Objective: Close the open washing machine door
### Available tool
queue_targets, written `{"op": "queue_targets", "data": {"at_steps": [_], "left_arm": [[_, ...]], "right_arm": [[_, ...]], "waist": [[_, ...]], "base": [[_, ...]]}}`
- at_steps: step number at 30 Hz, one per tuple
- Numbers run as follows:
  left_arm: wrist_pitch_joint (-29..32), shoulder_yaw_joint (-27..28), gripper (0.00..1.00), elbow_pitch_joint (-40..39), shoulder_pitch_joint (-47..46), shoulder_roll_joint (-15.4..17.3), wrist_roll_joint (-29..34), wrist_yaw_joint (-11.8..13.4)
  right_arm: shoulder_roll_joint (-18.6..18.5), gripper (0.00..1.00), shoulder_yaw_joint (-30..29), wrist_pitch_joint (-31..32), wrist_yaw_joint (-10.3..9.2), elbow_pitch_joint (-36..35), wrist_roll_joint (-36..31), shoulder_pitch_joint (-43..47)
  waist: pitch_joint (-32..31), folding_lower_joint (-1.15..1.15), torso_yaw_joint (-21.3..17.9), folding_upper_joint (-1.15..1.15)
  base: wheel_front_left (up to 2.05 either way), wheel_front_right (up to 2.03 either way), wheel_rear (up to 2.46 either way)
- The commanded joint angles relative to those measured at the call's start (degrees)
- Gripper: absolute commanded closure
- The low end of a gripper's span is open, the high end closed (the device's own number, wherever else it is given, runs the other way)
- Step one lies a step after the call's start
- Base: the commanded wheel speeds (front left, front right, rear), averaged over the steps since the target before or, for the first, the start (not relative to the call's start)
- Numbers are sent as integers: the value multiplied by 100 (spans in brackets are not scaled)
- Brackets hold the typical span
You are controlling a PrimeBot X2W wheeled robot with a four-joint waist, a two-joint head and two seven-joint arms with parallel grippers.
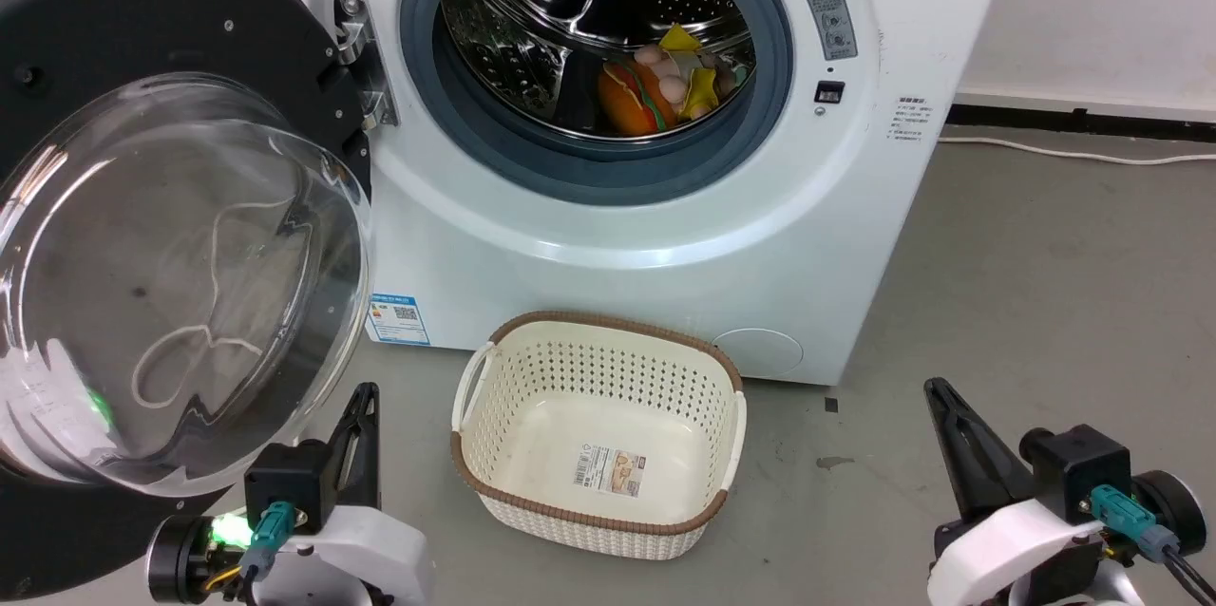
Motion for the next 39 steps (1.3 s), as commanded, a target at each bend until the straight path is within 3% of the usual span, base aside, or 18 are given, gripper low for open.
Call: {"op": "queue_targets", "data": {"at_steps": [1, 22, 23, 39], "left_arm": [[2, 7, 100, -25, 82, 0, 15, 16], [2, 7, 100, -25, 82, 0, 15, 16], [-1, 2, 0, 2, -1, 0, -1, -1], [-149, -87, 0, -9, 23, 5, -14, 38]], "right_arm": [[26, 100, -1, 2, 5, -30, -43, 104], [26, 100, -1, 2, 5, -30, -43, 104], [-1, 0, 1, -1, 0, 2, 3, -2], [0, 0, -47, -149, 0, 47, 140, 48]], "waist": [[0, 0, 0, 0], [0, 0, 0, 0], [0, 0, 0, 0], [-15, 0, 68, 0]], "base": [[0, 0, 0], [0, 0, 0], [0, 0, 0], [0, 0, 0]]}}
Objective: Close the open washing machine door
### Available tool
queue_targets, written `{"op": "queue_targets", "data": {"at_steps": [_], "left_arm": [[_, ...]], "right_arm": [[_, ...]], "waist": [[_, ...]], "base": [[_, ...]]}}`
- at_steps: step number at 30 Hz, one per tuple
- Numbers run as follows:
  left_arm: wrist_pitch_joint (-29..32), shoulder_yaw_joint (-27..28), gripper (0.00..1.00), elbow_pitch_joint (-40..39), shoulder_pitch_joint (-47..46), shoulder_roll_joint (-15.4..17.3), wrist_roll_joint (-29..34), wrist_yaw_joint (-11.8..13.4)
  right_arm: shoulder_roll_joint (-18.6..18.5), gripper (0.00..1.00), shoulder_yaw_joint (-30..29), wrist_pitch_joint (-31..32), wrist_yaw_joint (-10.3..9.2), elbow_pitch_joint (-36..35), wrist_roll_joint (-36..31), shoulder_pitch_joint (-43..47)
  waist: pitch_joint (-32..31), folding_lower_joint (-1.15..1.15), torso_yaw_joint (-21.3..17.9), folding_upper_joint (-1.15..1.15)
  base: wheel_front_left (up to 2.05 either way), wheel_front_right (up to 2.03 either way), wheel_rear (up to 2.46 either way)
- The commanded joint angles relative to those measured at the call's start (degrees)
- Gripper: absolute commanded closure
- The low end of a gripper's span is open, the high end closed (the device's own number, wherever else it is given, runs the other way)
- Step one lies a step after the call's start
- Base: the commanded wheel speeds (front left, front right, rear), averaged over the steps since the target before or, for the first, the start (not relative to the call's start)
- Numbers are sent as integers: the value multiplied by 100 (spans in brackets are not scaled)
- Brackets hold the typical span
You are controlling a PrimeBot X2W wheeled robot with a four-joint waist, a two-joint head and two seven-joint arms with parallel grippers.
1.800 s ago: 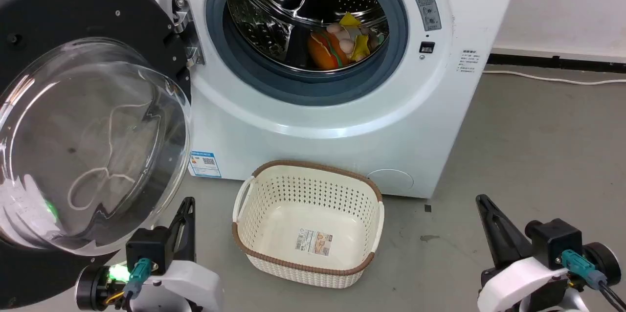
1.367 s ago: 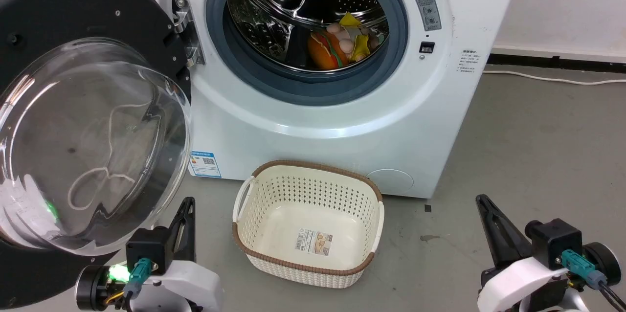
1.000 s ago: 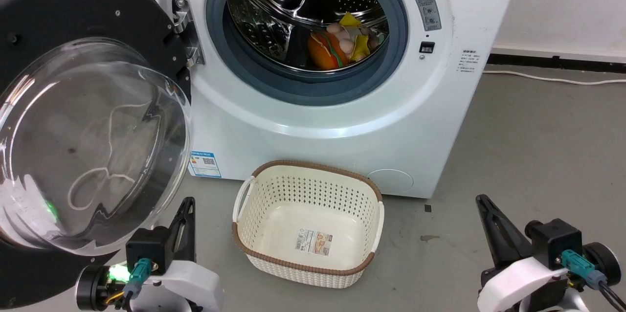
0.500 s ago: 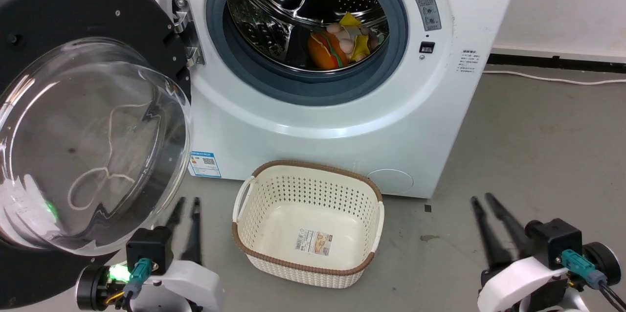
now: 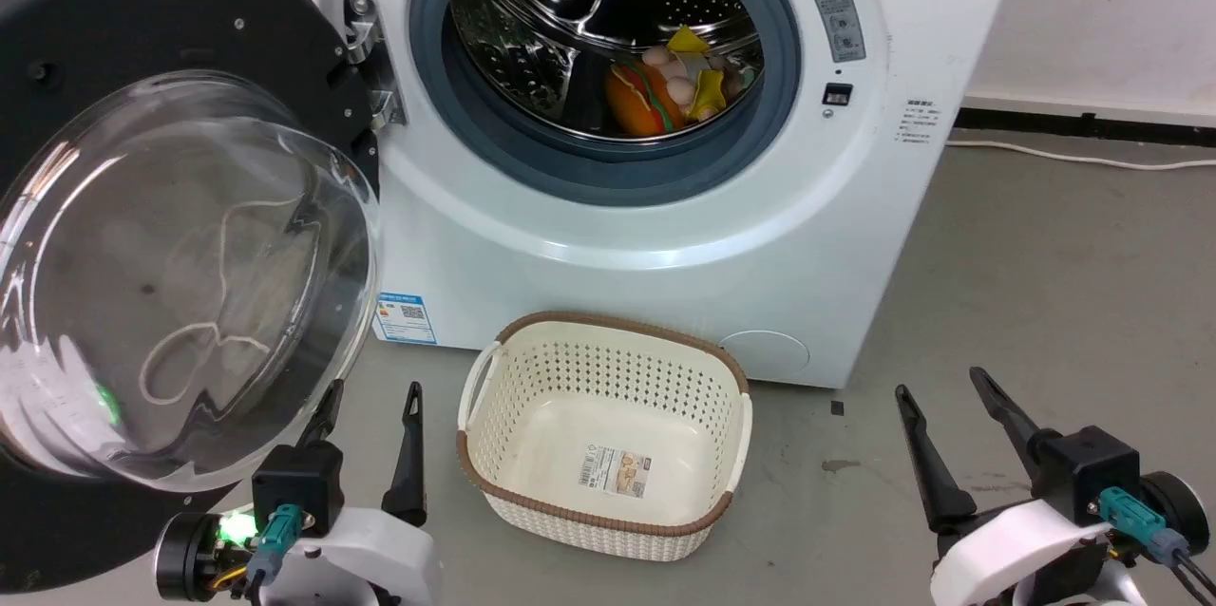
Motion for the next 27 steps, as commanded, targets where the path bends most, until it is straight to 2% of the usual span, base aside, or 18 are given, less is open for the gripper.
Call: {"op": "queue_targets", "data": {"at_steps": [1, 17, 27], "left_arm": [[-56, -13, 0, -18, 30, 7, -12, 35], [-235, -60, 0, -67, 134, 69, -27, 66], [-355, -7, 0, -283, 278, 64, -39, 213]], "right_arm": [[3, 0, -16, -63, 0, 22, 85, 60], [7, 0, 93, -243, 1, 124, 149, 170], [-65, 0, 432, -363, 1, 315, 232, -15]], "waist": [[-9, 0, 29, 0], [-82, 0, 562, 0], [-3, 0, 863, 0]], "base": [[0, 0, 0], [0, 0, 0], [0, 0, 0]]}}
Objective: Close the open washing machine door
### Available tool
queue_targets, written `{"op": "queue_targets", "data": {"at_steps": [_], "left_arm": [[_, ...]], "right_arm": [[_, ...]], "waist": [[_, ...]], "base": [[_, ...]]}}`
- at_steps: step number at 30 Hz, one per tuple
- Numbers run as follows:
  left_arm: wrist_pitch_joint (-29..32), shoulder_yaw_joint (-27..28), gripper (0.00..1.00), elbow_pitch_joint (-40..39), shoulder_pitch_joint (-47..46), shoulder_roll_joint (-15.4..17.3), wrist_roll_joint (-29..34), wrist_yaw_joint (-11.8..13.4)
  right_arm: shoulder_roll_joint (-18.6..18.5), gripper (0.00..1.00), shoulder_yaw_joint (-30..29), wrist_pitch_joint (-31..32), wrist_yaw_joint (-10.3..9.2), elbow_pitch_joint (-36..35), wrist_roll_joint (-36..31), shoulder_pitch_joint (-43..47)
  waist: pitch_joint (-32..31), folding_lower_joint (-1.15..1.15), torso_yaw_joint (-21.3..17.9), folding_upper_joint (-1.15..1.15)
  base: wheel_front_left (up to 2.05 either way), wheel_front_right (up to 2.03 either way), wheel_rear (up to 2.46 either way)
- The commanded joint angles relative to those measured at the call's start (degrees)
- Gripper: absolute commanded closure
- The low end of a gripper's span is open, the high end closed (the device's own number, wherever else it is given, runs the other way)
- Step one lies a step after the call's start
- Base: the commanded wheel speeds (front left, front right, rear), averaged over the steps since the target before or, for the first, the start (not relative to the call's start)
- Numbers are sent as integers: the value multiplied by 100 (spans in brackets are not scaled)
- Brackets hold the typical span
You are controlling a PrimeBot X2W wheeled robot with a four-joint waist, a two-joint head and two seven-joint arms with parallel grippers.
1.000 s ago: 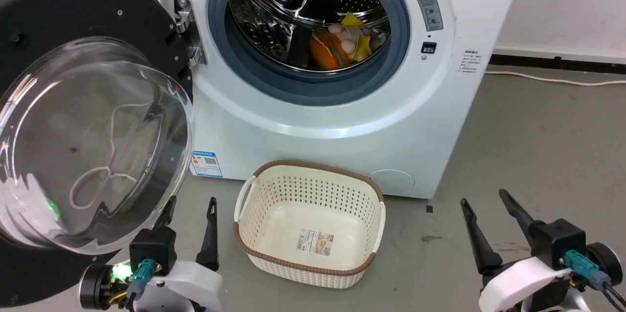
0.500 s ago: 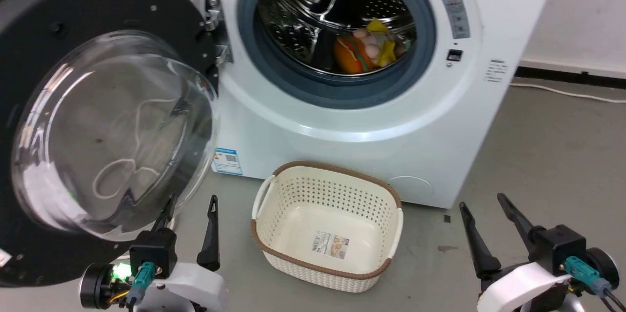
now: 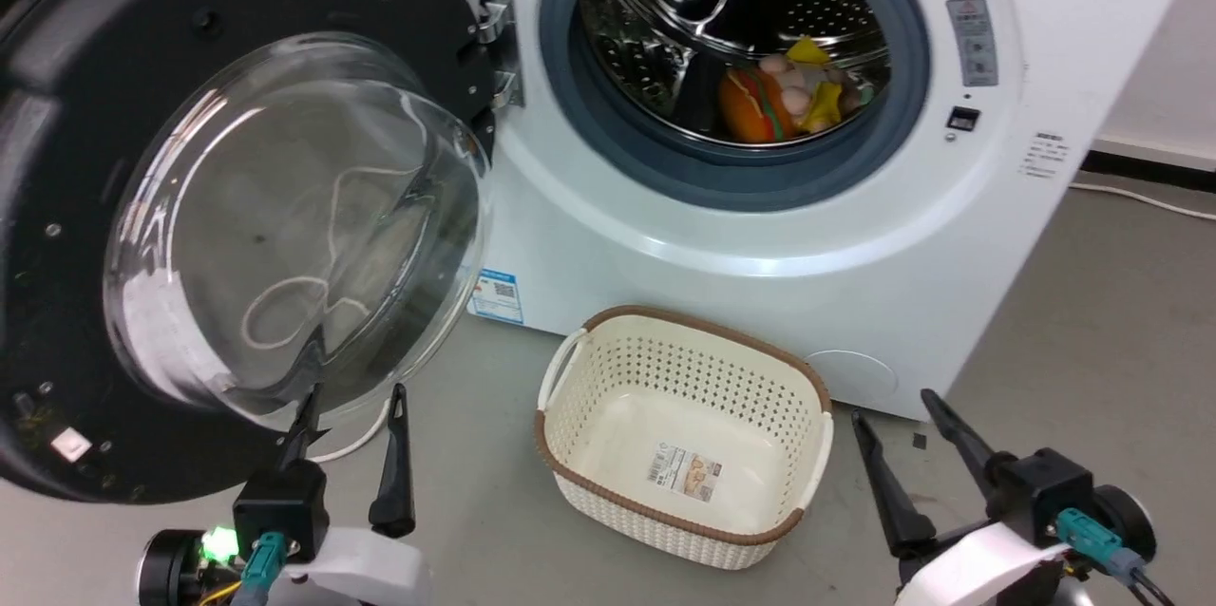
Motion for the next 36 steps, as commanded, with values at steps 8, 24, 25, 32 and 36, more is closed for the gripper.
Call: {"op": "queue_targets", "data": {"at_steps": [8, 24, 25, 32, 36], "left_arm": [[-164, 43, 0, -207, 221, 16, -47, 139], [-356, 47, 0, -354, 354, 16, -48, 246], [-367, 49, 0, -362, 361, 17, -48, 251], [-451, 55, 0, -401, 421, 17, -67, 287], [-499, 50, 0, -424, 458, 15, -70, 309]], "right_arm": [[-120, 0, 346, -163, 2, 190, 164, -230], [-171, 0, 613, -354, 2, 357, 310, -271], [-174, 0, 627, -366, 2, 367, 319, -270], [-194, 0, 709, -450, 3, 444, 387, -256], [-206, 0, 759, -498, 3, 487, 423, -252]], "waist": [[34, -1, 265, 0], [4, -1, 630, 0], [3, -1, 654, 0], [7, -1, 823, 0], [13, -1, 923, 0]], "base": [[-3, -3, -3], [0, 0, 0], [0, 0, 0], [0, 0, 0], [0, 0, 0]]}}
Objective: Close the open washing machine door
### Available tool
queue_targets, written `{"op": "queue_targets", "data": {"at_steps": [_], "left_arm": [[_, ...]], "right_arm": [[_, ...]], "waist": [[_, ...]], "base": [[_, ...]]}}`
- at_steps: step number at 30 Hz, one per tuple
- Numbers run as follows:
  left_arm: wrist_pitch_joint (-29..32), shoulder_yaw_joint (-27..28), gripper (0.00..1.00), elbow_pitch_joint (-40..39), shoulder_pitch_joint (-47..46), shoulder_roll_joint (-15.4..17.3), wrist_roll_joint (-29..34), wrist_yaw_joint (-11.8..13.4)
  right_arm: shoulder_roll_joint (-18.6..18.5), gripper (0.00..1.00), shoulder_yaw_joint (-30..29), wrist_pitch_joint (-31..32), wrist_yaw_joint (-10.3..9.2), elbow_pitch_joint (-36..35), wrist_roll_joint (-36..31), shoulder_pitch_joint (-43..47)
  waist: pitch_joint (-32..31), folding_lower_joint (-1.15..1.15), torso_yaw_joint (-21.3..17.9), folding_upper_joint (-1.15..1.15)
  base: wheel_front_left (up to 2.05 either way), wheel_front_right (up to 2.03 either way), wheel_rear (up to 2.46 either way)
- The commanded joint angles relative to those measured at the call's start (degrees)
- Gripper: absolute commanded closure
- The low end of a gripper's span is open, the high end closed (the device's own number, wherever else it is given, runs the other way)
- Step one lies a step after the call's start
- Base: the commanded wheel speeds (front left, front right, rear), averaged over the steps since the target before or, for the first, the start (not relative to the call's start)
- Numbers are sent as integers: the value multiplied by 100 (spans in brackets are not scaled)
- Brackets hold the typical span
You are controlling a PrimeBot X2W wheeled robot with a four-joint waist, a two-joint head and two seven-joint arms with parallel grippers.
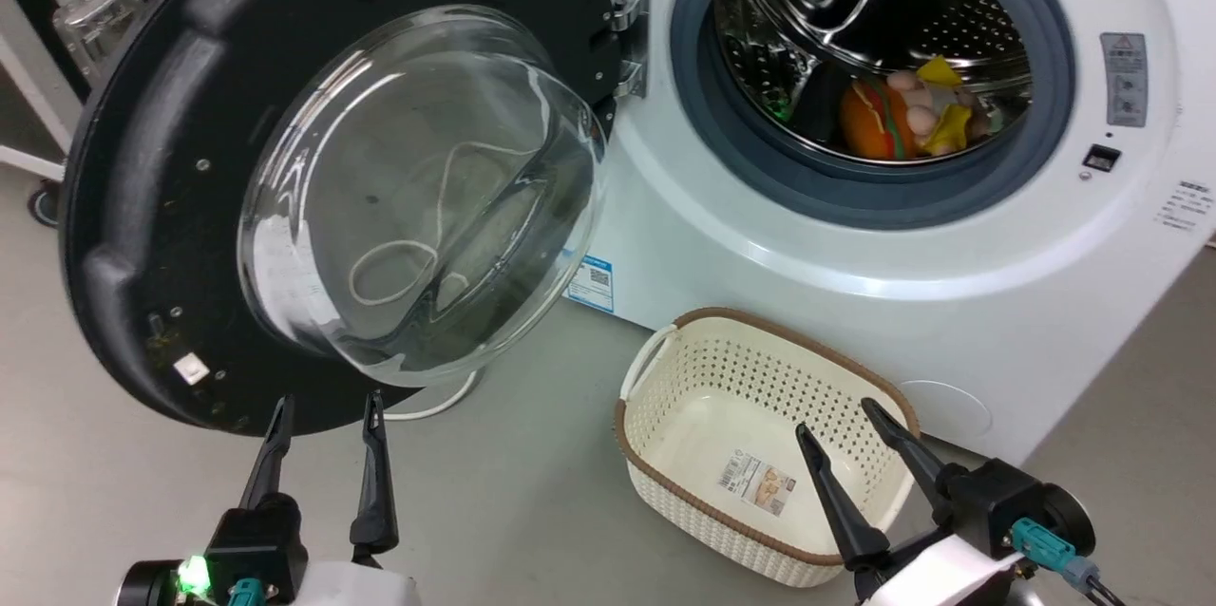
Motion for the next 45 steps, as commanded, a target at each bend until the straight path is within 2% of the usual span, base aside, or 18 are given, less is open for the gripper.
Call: {"op": "queue_targets", "data": {"at_steps": [1, 3, 5, 10, 13, 15, 16, 19, 21, 26, 29, 30, 32, 33, 34, 35, 40, 45], "left_arm": [[-58, 16, 0, -45, 102, 16, -28, 44], [-82, 14, 0, -69, 114, 15, -36, 50], [-106, 8, 100, -108, 116, 17, -39, 46], [-190, 234, 100, -496, -24, 18, -275, -29], [-250, 533, 100, -782, -290, 179, -419, -294], [-274, 685, 100, -746, -493, 310, -524, -436], [-310, 989, 100, -585, -911, 557, -766, -625], [-265, 1328, 100, -187, -1404, 808, -1211, -744], [-25, 1593, 100, 129, -1774, 958, -1612, -763], [1037, 2379, 100, 1120, -2722, 1175, -3061, -603], [1560, 2745, 100, 1695, -3130, 1368, -3683, -469], [1560, 2745, 100, 1695, -3130, 1368, -3683, -469], [2072, 3150, 100, 2212, -3510, 1363, -4435, -276], [2072, 3150, 100, 2212, -3510, 1363, -4435, -276], [2457, 3435, 100, 2480, -3805, 1271, -5017, -72], [2457, 3435, 100, 2480, -3805, 1271, -5017, -72], [3286, 3469, 100, 2893, -4075, 1303, -5621, 10], [3975, 3308, 100, 2978, -4068, 1211, -6003, -160]], "right_arm": [[-32, 0, 37, -55, 3, 39, 43, -48], [-33, 0, 57, -79, 3, 61, 62, -40], [-36, 0, 79, -103, 3, 82, 80, -28], [-64, 0, 79, -186, 3, 134, 114, 58], [-56, 0, -25, -246, 3, 113, 105, 165], [-47, 0, -69, -270, 3, 72, 85, 218], [-64, 0, -69, -305, 4, 21, 60, 252], [-119, 0, -41, -332, 4, -22, 63, 207], [-165, 0, -19, -353, 4, -38, 86, 165], [-263, 0, 33, -412, 4, -45, 163, 82], [-321, 0, 96, -449, 4, -25, 208, 38], [-321, 0, 96, -449, 4, -25, 208, 38], [-367, 0, 155, -487, 4, 9, 259, 3], [-367, 0, 155, -487, 4, 9, 259, 3], [-393, 0, 170, -512, 4, 18, 282, -3], [-393, 0, 170, -512, 4, 18, 282, -3], [-476, 0, 235, -574, 4, 50, 324, 1], [-587, 0, 301, -619, 5, 79, 375, -22]], "waist": [[4, 0, 44, 0], [7, 0, 94, 0], [10, 0, 145, 0], [24, 0, 328, 0], [91, 0, 432, 0], [142, 0, 472, 0], [274, 0, 440, 0], [431, 0, 365, 0], [519, 0, 318, 0], [723, 0, 206, 0], [810, 0, 158, 0], [810, 0, 158, 0], [870, 0, 133, 0], [870, 0, 133, 0], [900, 0, 146, 0], [900, 0, 146, 0], [961, 0, 201, 0], [973, 0, 238, 0]], "base": [[0, 0, 0], [0, 0, 0], [0, 0, 0], [0, 0, 0], [0, 0, 0], [0, 0, 0], [0, 0, 0], [0, 0, 0], [0, 0, 0], [0, 0, 0], [0, 0, 0], [0, 0, 0], [0, 0, 0], [0, 0, 0], [0, 0, 0], [0, 0, 0], [0, 0, 0], [0, 0, 0]]}}
